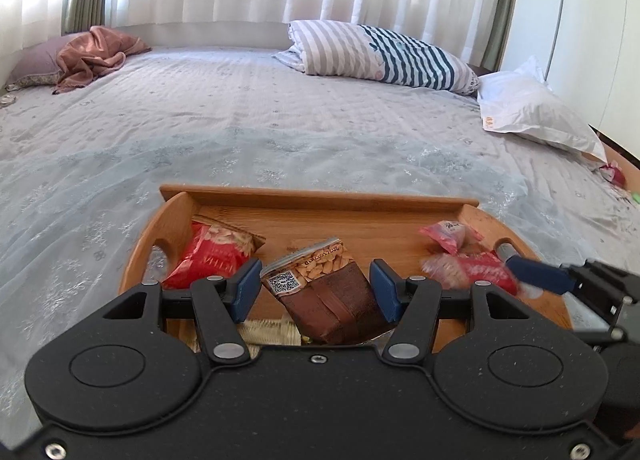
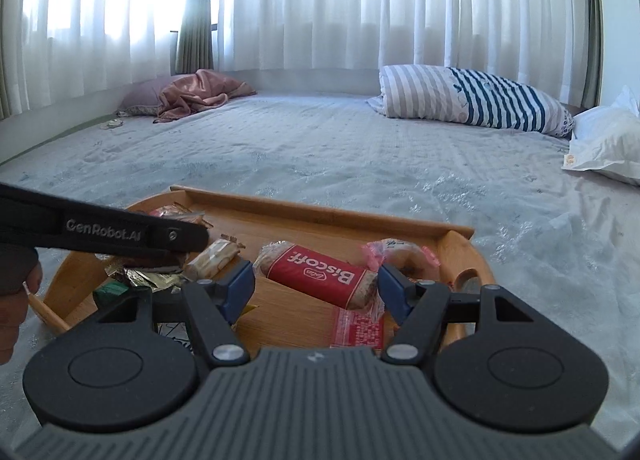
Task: Organize snacks
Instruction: 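Carry the almond bag and Biscoff packet over the tray with both tools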
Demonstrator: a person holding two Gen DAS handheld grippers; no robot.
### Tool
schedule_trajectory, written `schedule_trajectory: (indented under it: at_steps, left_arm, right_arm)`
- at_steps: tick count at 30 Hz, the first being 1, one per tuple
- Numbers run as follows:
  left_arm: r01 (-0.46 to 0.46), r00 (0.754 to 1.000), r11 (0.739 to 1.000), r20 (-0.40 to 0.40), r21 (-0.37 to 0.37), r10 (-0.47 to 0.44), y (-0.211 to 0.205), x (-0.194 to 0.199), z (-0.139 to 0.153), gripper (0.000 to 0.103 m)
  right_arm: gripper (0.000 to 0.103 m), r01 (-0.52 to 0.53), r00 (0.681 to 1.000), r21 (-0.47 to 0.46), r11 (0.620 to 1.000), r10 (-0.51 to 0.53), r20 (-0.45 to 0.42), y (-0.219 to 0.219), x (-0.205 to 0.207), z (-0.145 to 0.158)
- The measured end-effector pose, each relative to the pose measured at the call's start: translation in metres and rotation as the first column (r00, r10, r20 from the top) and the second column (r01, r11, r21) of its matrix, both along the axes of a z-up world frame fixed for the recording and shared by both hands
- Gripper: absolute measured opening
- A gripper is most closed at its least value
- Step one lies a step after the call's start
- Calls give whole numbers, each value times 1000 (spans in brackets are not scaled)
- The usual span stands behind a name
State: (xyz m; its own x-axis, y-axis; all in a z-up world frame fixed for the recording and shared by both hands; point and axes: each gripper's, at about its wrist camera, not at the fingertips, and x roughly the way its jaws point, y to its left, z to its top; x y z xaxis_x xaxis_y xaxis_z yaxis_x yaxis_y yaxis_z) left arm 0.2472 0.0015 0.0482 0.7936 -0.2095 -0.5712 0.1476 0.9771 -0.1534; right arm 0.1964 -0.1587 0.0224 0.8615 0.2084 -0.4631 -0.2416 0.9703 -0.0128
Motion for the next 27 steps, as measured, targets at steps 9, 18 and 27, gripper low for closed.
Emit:
schedule_trajectory:
  at_steps: [9, 18, 27]
  left_arm:
    - [-12, 1000, 1000, -23, 16, 12, -7, 48, -1, 57]
    - [-11, 999, 998, -41, 57, 14, -22, 85, -11, 57]
    - [-8, 999, 997, -43, 75, 12, -32, 102, -20, 57]
  right_arm:
    - [71, -13, 999, 1, 1000, 13, -29, 10, 21, -13]
    - [71, -15, 999, 10, 1000, 16, -46, 13, 31, -22]
    - [72, -14, 998, 31, 999, 15, -54, 14, 35, -29]
